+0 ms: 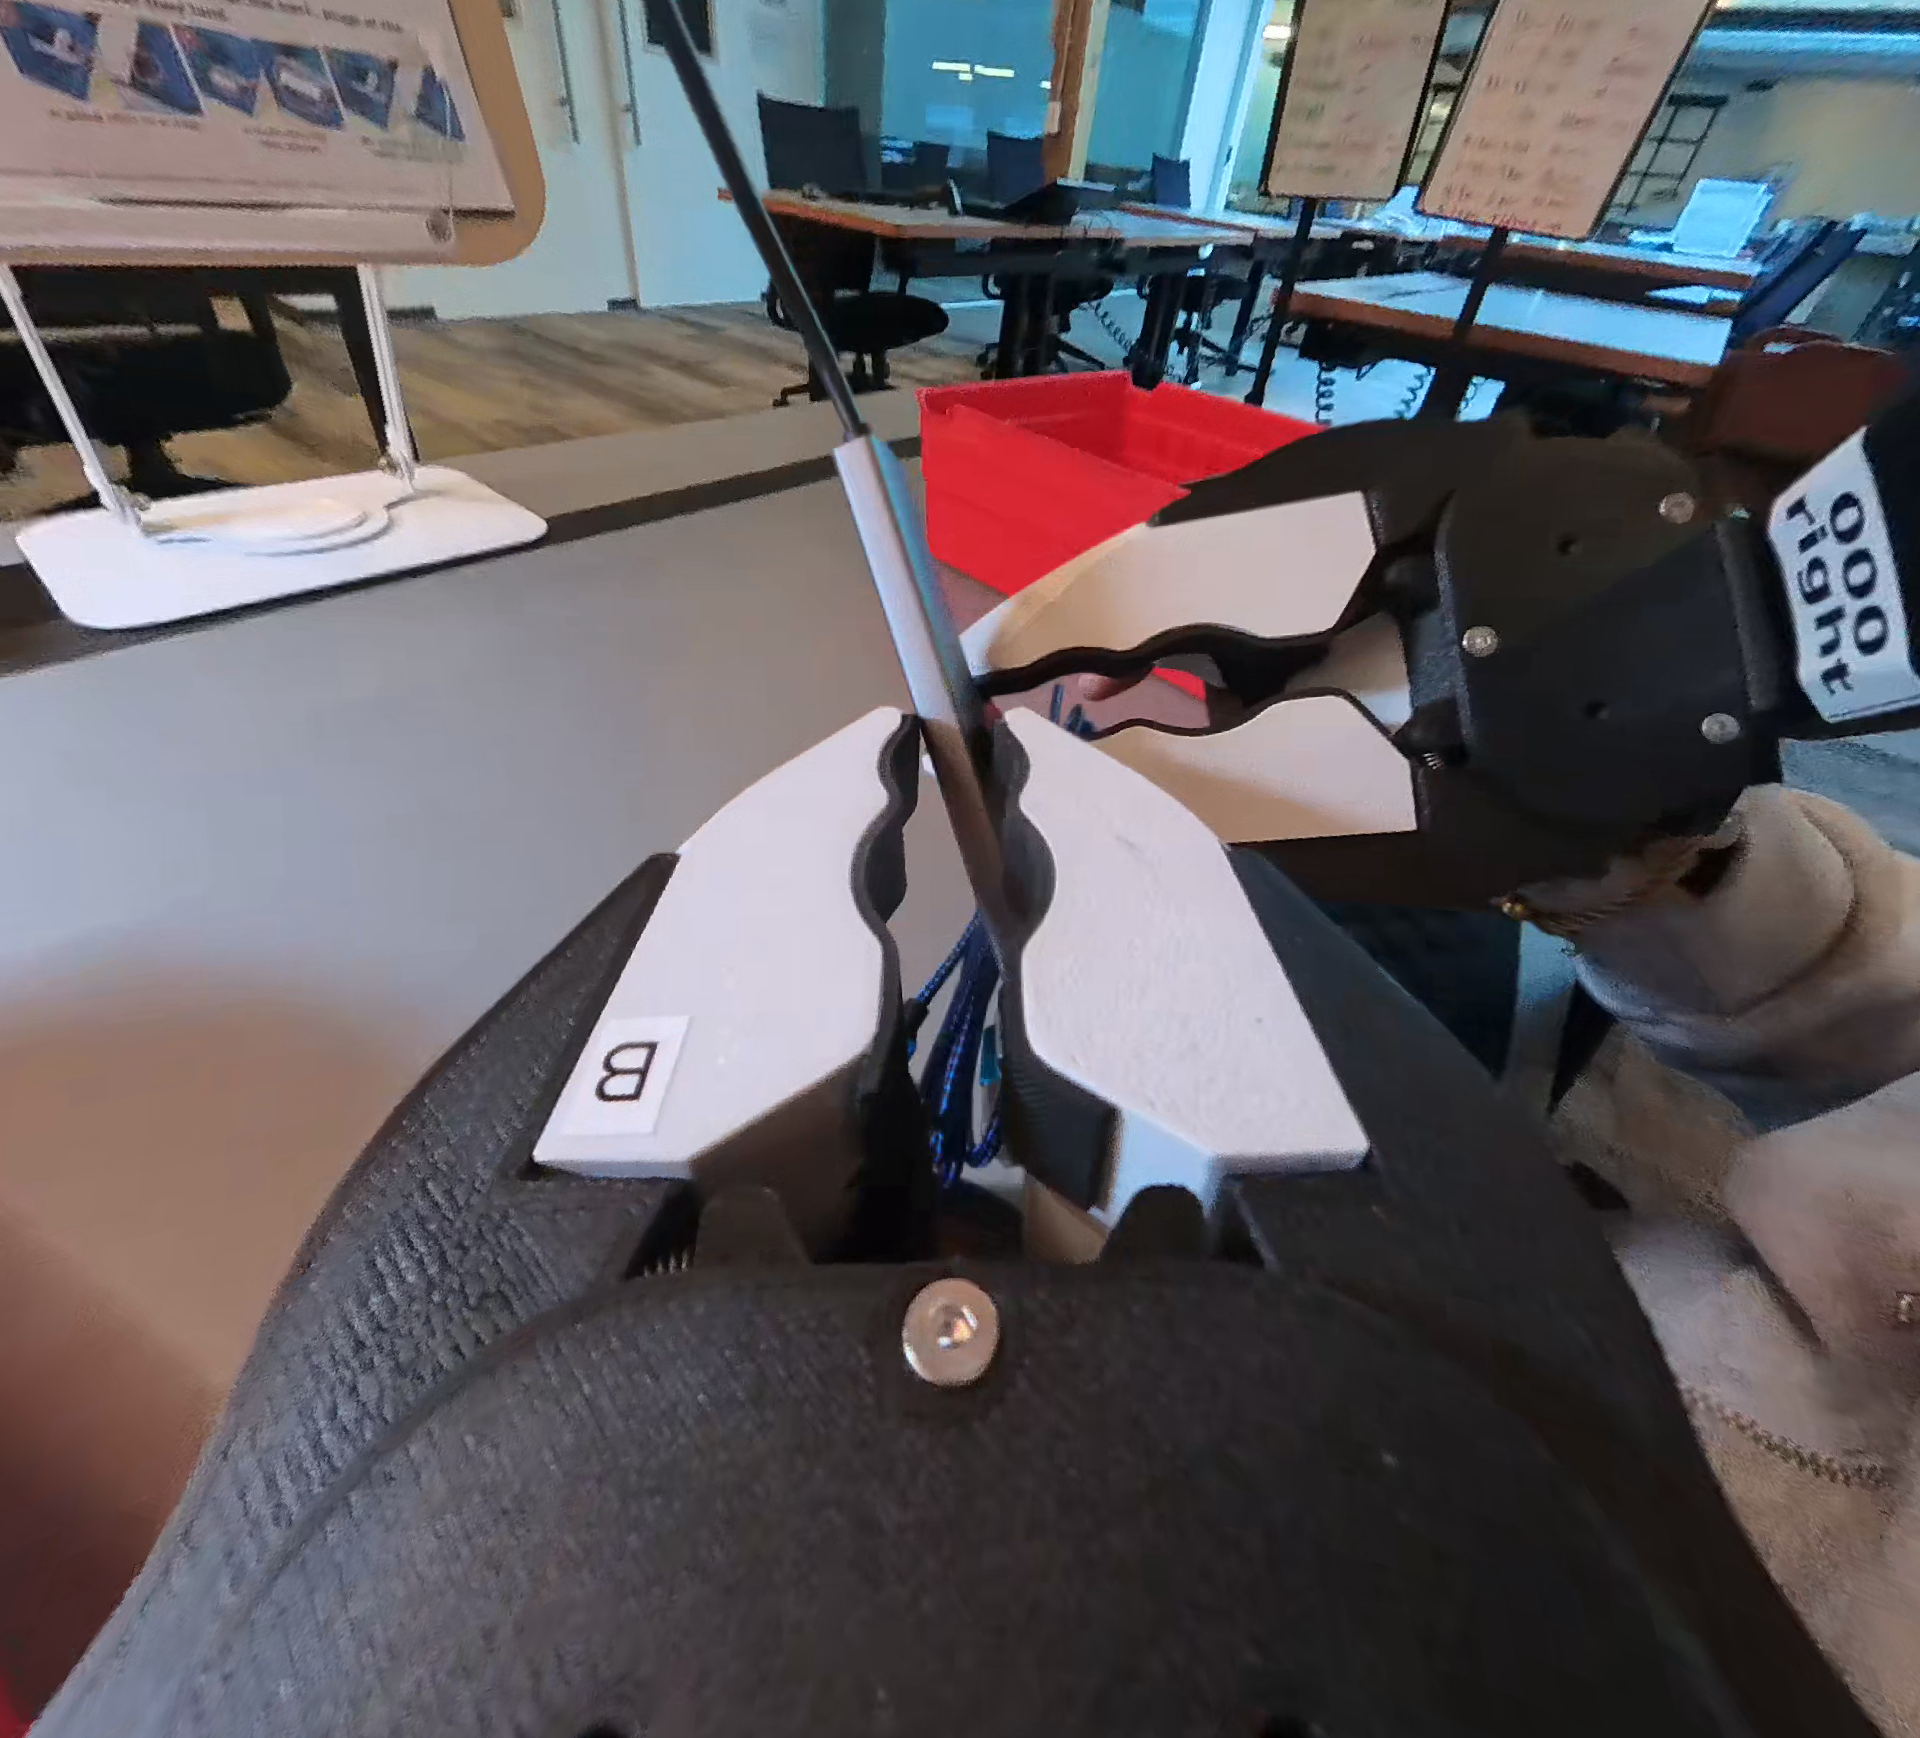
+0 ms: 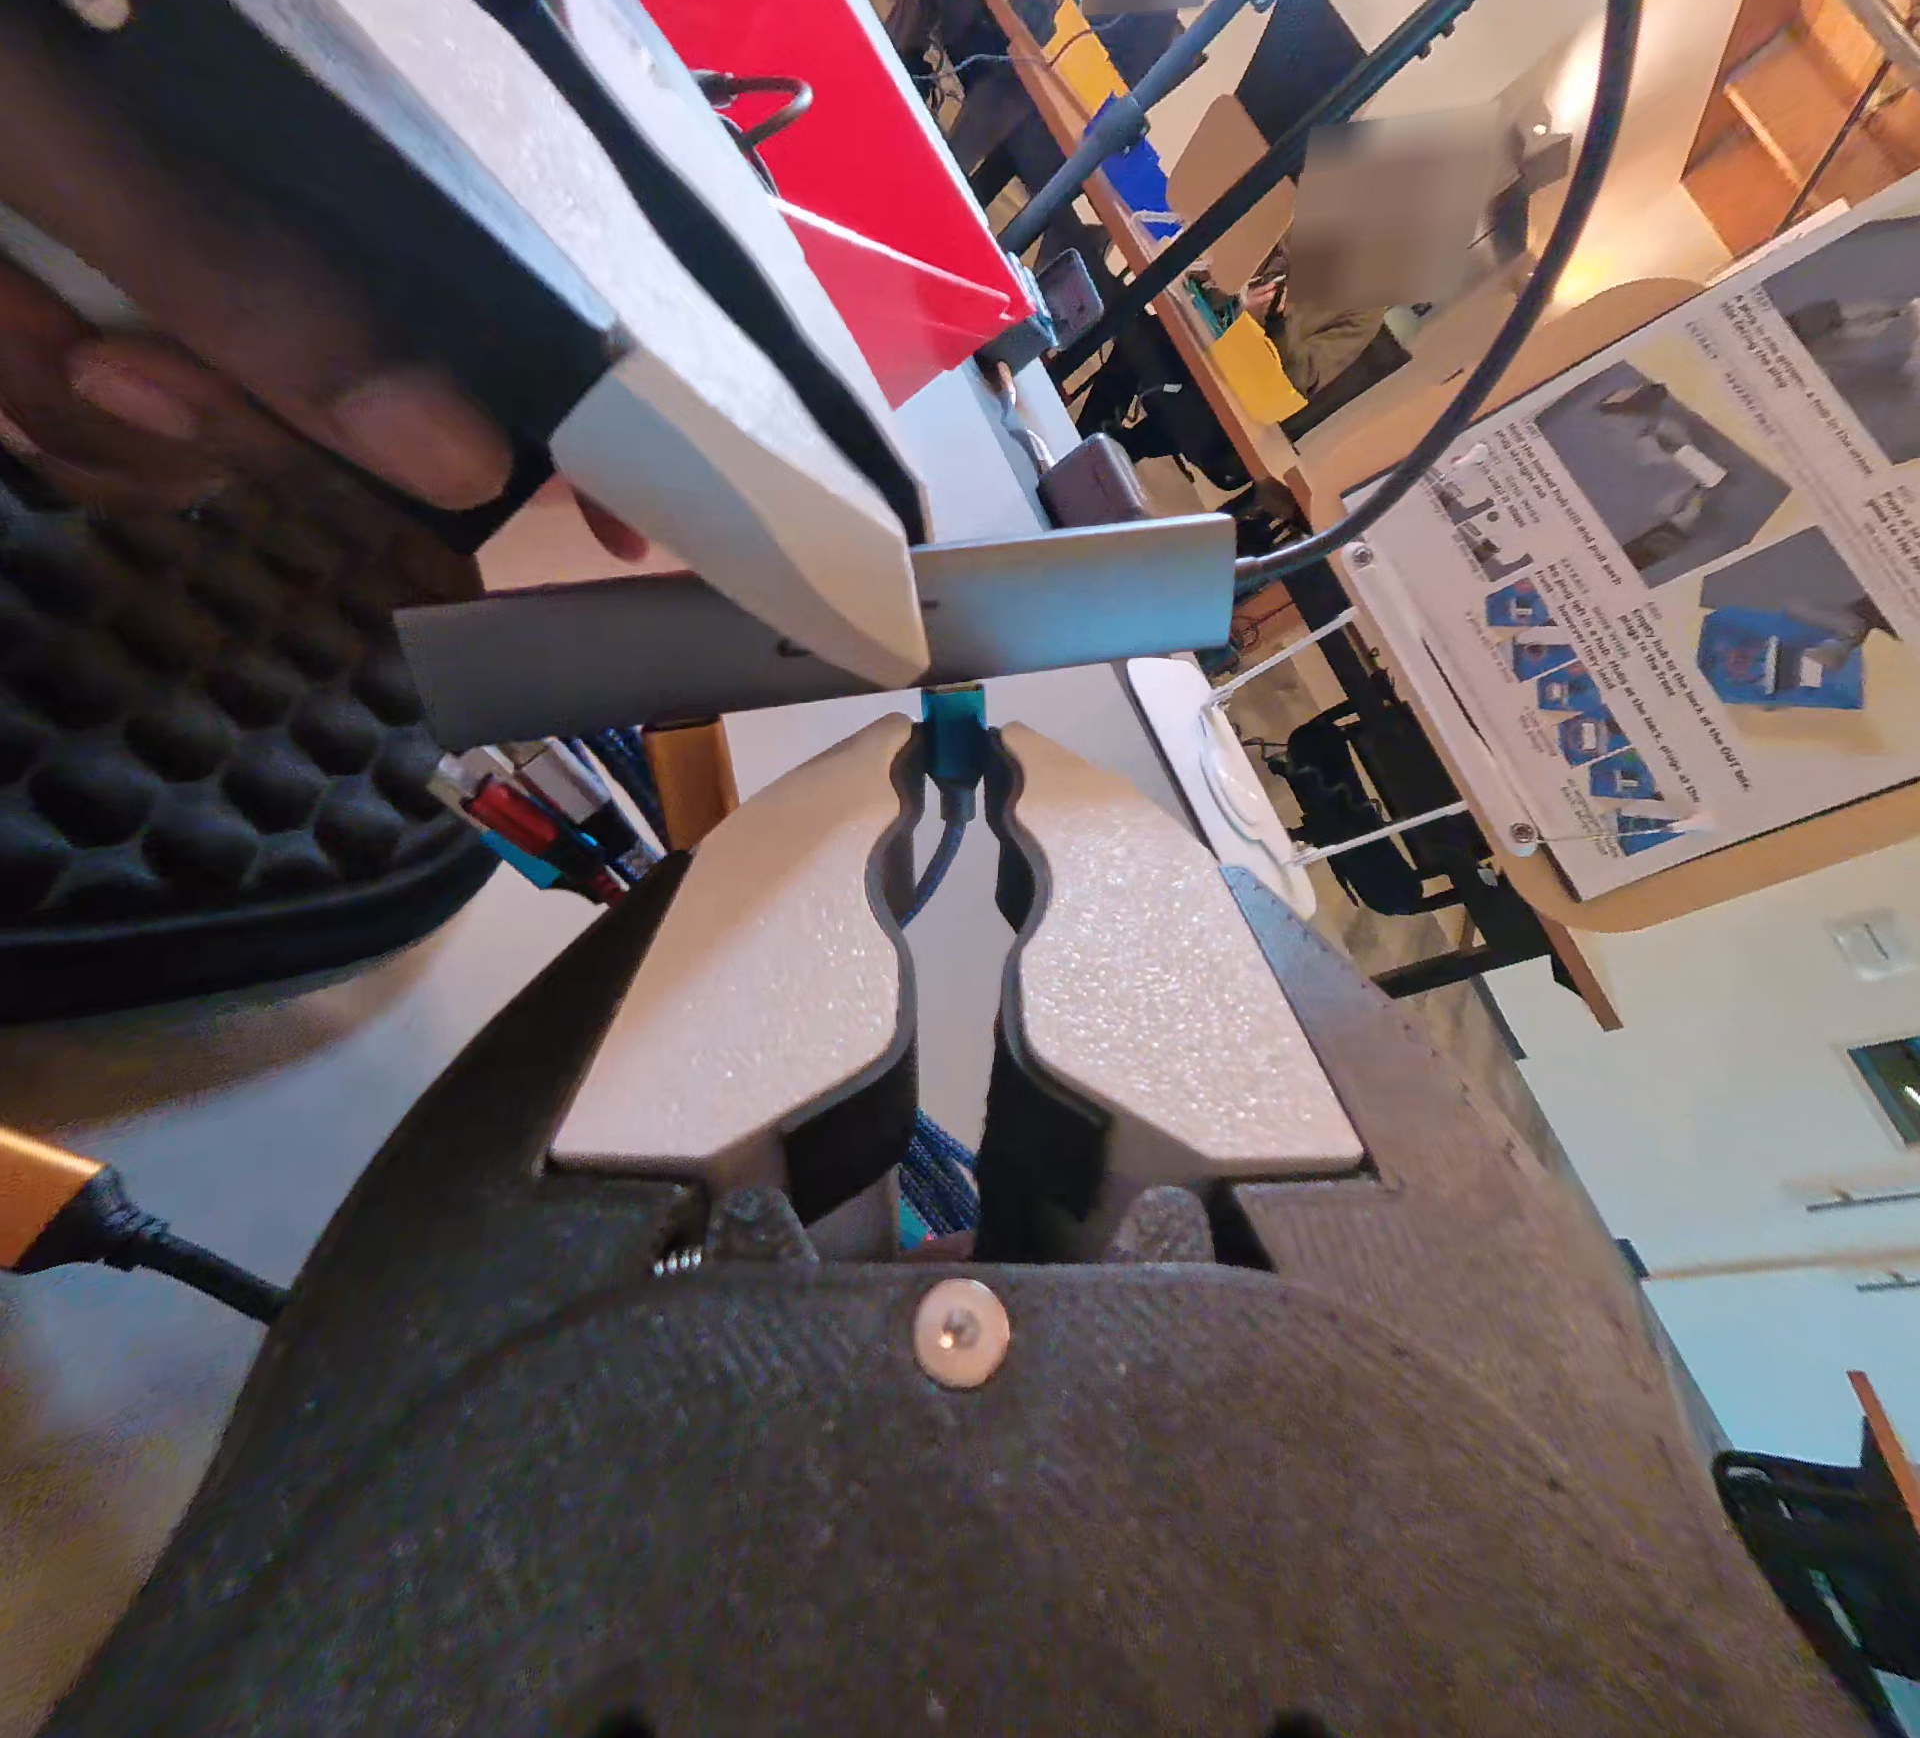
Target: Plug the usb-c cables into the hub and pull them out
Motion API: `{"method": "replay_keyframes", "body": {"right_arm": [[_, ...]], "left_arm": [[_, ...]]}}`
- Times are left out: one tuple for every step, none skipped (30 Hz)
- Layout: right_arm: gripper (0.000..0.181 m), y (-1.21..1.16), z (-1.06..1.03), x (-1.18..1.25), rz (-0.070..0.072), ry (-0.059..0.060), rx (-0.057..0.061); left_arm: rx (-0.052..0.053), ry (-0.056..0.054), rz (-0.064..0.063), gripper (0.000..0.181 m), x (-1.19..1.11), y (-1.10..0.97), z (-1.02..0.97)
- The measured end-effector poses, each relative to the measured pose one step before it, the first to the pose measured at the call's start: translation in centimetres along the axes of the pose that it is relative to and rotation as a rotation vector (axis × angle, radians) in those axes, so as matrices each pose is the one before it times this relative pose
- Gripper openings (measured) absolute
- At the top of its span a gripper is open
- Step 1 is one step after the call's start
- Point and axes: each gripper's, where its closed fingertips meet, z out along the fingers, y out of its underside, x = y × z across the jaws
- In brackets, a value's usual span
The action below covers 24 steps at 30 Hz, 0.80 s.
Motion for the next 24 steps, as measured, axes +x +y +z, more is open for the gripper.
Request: {"method": "replay_keyframes", "body": {"right_arm": [[0.01, 0.067, 0.048, -0.145, 0.0072, -0.0005, 0.0003], [0.01, 0.127, 0.044, -0.01, 0.0059, 0.0066, -0.0031], [0.01, 0.13, 0.059, 0.025, 0.0008, 0.008, -0.0003], [0.01, -0.003, 0.032, -0.065, -0.001, 0.0023, 0.0113], [0.01, -0.009, 0.034, -0.039, 0.0091, 0.0032, 0.0105], [0.01, 0.154, 0.087, -0.13, 0.0095, -0.0028, -0.0053], [0.01, 0.282, 0.116, -0.191, -0.0047, -0.0031, -0.014], [0.01, 0.302, 0.122, -0.208, -0.0133, 0.0003, -0.0132], [0.01, 0.319, 0.123, -0.303, -0.0096, -0.0062, -0.015], [0.011, 0.293, 0.093, -0.35, -0.0071, -0.0115, -0.0138], [0.01, 0.157, 0.035, -0.217, -0.0072, -0.0054, -0.0049], [0.01, -0.068, -0.037, -0.053, 0.0016, -0.0014, 0.0085], [0.01, -0.202, -0.083, 0.029, 0.0111, -0.0037, 0.0153], [0.01, -0.22, -0.074, 0.038, 0.0058, -0.0056, 0.0173], [0.011, -0.152, -0.041, 0.0, -0.0033, -0.0055, 0.0162], [0.011, -0.068, -0.01, -0.037, -0.0059, -0.0037, 0.0122], [0.011, 0.012, 0.021, -0.035, -0.0107, 0.002, 0.0084], [0.016, 0.064, 0.009, 0.114, -0.019, 0.0176, 0.0047], [0.021, 0.031, -0.025, 0.204, -0.0307, 0.0284, 0.0052], [0.023, -0.027, -0.085, 0.083, -0.0392, 0.0211, 0.0072], [0.022, -0.08, -0.091, -0.104, -0.0312, 0.0099, 0.0079], [0.014, 0.015, -0.056, -0.326, -0.0179, -0.0079, 0.0012], [0.011, 0.037, -0.015, -0.233, -0.0037, -0.0019, 0.0033], [0.011, 0.061, -0.007, -0.088, 0.0049, 0.0015, 0.006]], "left_arm": [[-0.0166, 0.016, -0.0116, 0.018, 0.127, 0.434, 0.069], [-0.018, 0.0288, -0.0212, 0.025, 0.29, 0.481, 0.11], [-0.0084, 0.0325, -0.03, 0.028, 0.313, 0.341, 0.094], [0.017, 0.008, -0.0279, 0.019, -0.087, 0.016, 0.002], [0.027, -0.0152, -0.0107, 0.013, -0.411, -0.129, -0.087], [0.0018, 0.0011, -0.0057, 0.012, -0.132, 0.154, -0.002], [-0.0139, -0.0038, -0.0011, 0.011, -0.156, 0.328, 0.07], [-0.0168, -0.0086, 0.0128, 0.011, -0.175, 0.421, 0.09], [-0.0207, -0.0026, 0.0054, 0.011, -0.101, 0.503, 0.098], [-0.0297, 0.0105, -0.0035, 0.012, -0.006, 0.649, 0.103], [-0.0142, 0.0138, -0.012, 0.011, -0.031, 0.385, 0.066], [0.0071, 0.0204, -0.0123, 0.011, 0.104, -0.01, -0.045], [0.0126, 0.0183, -0.0068, 0.011, 0.136, -0.171, -0.113], [0.0117, 0.0083, -0.0053, 0.011, 0.031, -0.175, -0.117], [0.0113, 0.005, -0.0034, 0.01, -0.003, -0.098, -0.09], [0.0061, 0.0092, -0.0076, 0.01, 0.014, 0.005, -0.062], [0.0013, 0.009, -0.0113, 0.01, -0.013, 0.043, -0.016], [-0.0052, 0.0066, -0.0096, 0.01, -0.025, 0.095, 0.024], [-0.0049, -0.0009, -0.0032, 0.01, -0.048, 0.081, 0.035], [-0.0058, -0.0009, 0.0034, 0.009, 0.003, 0.109, 0.038], [-0.0051, 0.0018, 0.0062, 0.009, 0.076, 0.106, 0.042], [-0.0048, 0.0017, 0.0052, 0.01, 0.071, 0.076, 0.053], [-0.0038, 0.0024, 0.0024, 0.01, 0.043, 0.062, 0.025], [-0.0025, 0.0017, -0.0018, 0.009, -0.005, 0.069, 0.017]]}}
